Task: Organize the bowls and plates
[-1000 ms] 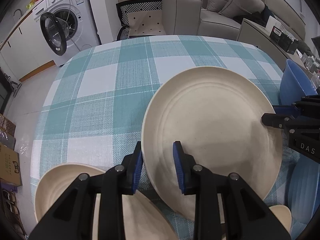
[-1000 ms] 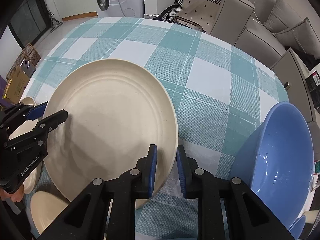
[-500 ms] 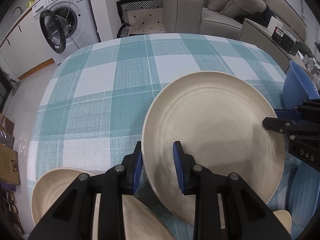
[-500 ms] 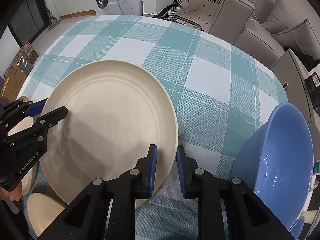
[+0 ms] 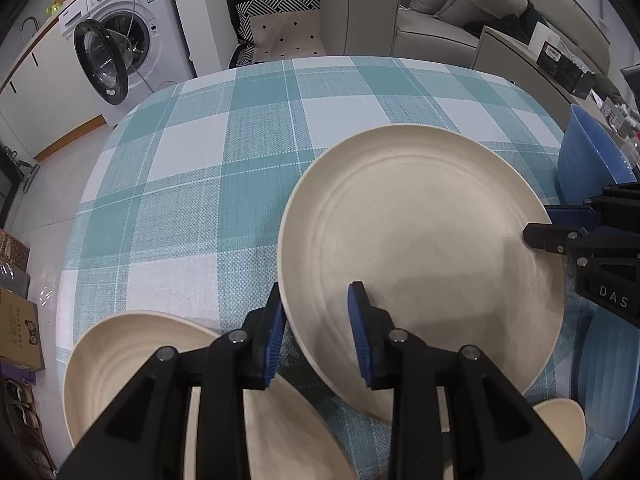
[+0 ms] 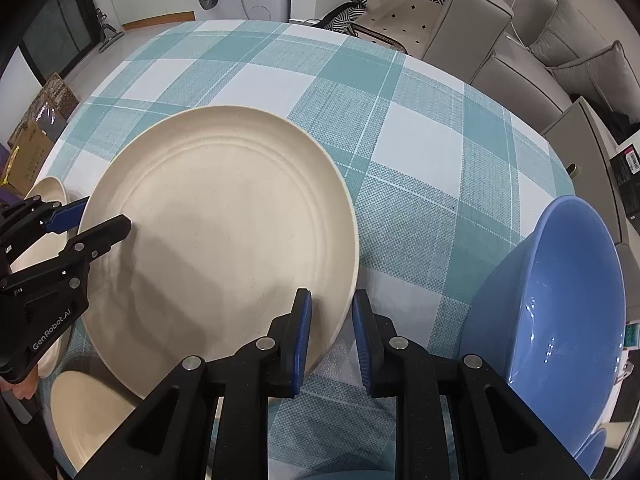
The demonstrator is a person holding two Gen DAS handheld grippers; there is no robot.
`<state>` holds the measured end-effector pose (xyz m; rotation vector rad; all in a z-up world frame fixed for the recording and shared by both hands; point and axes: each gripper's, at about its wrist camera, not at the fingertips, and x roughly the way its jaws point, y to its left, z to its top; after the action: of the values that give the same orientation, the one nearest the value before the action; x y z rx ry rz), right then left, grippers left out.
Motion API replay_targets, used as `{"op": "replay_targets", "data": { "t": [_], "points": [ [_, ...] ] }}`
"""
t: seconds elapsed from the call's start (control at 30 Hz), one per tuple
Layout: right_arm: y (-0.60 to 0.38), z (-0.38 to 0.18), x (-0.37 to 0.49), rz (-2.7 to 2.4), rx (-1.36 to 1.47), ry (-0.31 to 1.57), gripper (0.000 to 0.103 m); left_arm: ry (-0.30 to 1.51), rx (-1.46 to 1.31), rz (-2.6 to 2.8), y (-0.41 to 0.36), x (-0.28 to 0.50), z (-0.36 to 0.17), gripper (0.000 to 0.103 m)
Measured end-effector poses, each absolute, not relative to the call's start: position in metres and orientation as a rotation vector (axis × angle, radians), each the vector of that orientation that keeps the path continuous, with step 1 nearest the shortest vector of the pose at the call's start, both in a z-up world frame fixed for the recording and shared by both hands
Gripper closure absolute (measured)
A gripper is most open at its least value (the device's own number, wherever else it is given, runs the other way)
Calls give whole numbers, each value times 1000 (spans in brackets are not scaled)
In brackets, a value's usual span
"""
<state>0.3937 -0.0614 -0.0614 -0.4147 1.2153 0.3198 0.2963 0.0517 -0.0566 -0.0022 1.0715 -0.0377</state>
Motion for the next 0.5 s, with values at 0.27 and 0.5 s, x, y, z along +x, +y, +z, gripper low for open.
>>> {"op": "replay_targets", "data": {
  "t": [0.27,0.5],
  "points": [
    [-62,-58,390,311,-414,1181,83,1047,-3,-36,51,292,-52,74],
    [-61,-50,384,321,-410,1166,83,1023,-10,-26,54,286,-42,74]
  ]
}}
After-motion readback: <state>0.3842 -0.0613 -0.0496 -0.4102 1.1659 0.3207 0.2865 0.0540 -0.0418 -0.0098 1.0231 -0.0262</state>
